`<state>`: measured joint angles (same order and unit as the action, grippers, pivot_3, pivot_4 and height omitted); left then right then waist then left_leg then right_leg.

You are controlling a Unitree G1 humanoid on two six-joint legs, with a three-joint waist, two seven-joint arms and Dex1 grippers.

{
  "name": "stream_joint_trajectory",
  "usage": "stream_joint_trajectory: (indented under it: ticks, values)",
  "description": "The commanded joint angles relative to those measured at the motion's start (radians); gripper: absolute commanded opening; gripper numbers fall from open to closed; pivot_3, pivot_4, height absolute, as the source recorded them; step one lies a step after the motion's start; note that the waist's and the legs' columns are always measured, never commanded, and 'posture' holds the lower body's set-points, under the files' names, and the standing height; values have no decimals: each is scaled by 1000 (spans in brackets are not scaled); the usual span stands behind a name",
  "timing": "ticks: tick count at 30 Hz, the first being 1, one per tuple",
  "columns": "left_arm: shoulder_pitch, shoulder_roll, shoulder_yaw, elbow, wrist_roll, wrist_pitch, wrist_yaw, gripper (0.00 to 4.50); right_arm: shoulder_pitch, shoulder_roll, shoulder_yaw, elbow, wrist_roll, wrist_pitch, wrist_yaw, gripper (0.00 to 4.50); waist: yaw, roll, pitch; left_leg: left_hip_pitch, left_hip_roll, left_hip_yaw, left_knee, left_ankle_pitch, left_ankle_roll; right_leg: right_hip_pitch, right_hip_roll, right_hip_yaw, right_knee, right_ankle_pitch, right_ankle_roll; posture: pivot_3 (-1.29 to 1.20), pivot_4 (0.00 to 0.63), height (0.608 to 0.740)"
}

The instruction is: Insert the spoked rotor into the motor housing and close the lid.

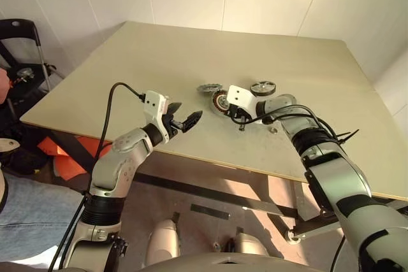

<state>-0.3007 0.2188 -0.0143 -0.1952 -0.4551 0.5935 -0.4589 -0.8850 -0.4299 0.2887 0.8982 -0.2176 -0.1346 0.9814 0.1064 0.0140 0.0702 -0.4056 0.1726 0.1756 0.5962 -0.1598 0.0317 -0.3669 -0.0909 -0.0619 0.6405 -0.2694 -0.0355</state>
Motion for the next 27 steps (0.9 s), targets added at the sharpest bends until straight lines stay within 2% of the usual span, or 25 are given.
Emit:
stream_joint_trajectory:
  ticks: [1, 10, 18, 22, 25, 26, 27]
  values:
    - [-12, -2, -5, -11, 4, -23, -8, 4500, 58, -62, -23, -134, 19, 69, 35, 28, 1, 0, 0, 0, 0, 0, 0, 0, 0, 0, 0, 0, -1, 0, 0, 0, 0, 740]
    - [-8, -2, -7, -6, 5, -26, -11, 4500, 207, -144, -35, -436, 62, 226, 83, 28, 2, 0, 0, 0, 0, 0, 0, 0, 0, 0, 0, 0, -3, 0, 1, 0, 0, 740]
    - [-10, -2, -5, -4, 8, -26, -9, 4500, 216, -136, -28, -408, 84, 316, 82, 28, 2, 0, 0, 1, 0, 0, 0, 0, 0, 1, 0, 0, -2, 0, 1, 0, 0, 740]
    - [-11, 1, -2, -4, 10, -24, -8, 4500, 217, -127, -33, -402, 92, 322, 55, 1243, -2, 0, 0, 1, 0, 0, 0, 0, 0, 2, 0, 0, -2, 0, 1, 0, 0, 740]
    - [-10, 2, -2, -4, 12, -24, -7, 4500, 208, -121, -40, -400, 92, 317, 21, 2316, -7, 0, 0, 3, 0, 0, 0, 0, 0, 2, 0, 0, -1, 0, 1, 0, 0, 740]
    - [-9, 1, -3, -4, 13, -24, -7, 4500, 205, -118, -49, -403, 105, 324, 19, 2565, -7, 0, 0, 3, 0, 0, 0, 0, 0, 2, 0, 0, 0, 0, 1, 0, 0, 740]
    - [-8, 1, -5, -3, 16, -26, -7, 4500, 202, -107, -71, -408, 133, 341, 13, 2565, -6, 0, 0, 4, 0, 0, 0, 0, 0, 2, 0, 0, 0, 0, 1, 0, 0, 740]
